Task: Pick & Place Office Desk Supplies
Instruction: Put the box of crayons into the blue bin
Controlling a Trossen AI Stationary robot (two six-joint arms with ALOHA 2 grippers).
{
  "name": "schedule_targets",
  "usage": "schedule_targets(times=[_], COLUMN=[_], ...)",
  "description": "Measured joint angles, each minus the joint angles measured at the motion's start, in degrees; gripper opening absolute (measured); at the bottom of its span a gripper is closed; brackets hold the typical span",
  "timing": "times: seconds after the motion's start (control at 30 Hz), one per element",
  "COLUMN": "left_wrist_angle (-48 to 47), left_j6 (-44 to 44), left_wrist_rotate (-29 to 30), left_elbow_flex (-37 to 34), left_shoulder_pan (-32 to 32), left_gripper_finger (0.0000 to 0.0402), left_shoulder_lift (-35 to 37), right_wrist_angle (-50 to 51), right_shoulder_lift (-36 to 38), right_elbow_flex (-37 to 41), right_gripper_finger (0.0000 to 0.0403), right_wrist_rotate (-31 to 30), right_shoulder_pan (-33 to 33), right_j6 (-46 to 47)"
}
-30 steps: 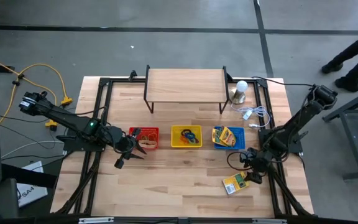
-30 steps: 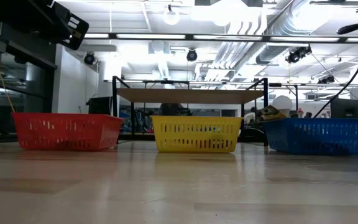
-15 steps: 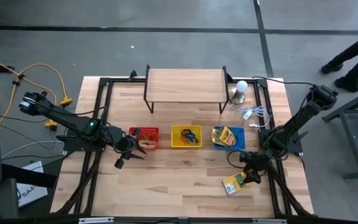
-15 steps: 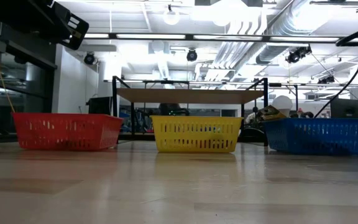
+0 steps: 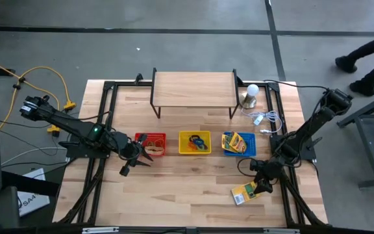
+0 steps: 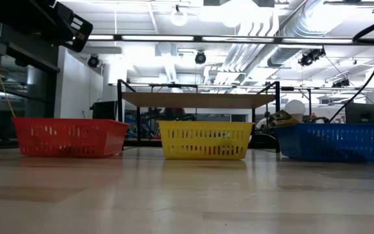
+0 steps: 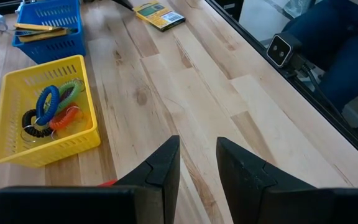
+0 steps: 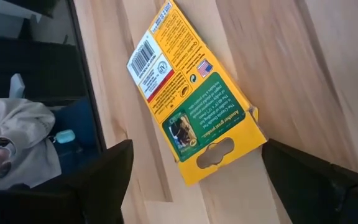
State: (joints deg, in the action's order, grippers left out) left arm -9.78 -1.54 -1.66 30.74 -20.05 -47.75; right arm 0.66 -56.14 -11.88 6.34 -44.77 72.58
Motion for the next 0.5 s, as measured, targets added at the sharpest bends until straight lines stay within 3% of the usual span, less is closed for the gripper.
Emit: schedule_targets(times=[0.5], left_wrist_angle=[0.0], left_j6=[0.0], left_wrist_rotate=[0.0], left_elbow_flex=[0.0], left_shoulder_pan=[0.0], left_gripper_finger=[0.01], left_shoulder_lift=[0.0], right_wrist_angle=[-0.3], right_shoulder_lift=[-2.2], right_elbow_flex=[-0.2], right_gripper_finger=[0.0345], right_wrist_rotate=[-1.9], right_shoulder_pan=[0.0], right_j6=[2.1])
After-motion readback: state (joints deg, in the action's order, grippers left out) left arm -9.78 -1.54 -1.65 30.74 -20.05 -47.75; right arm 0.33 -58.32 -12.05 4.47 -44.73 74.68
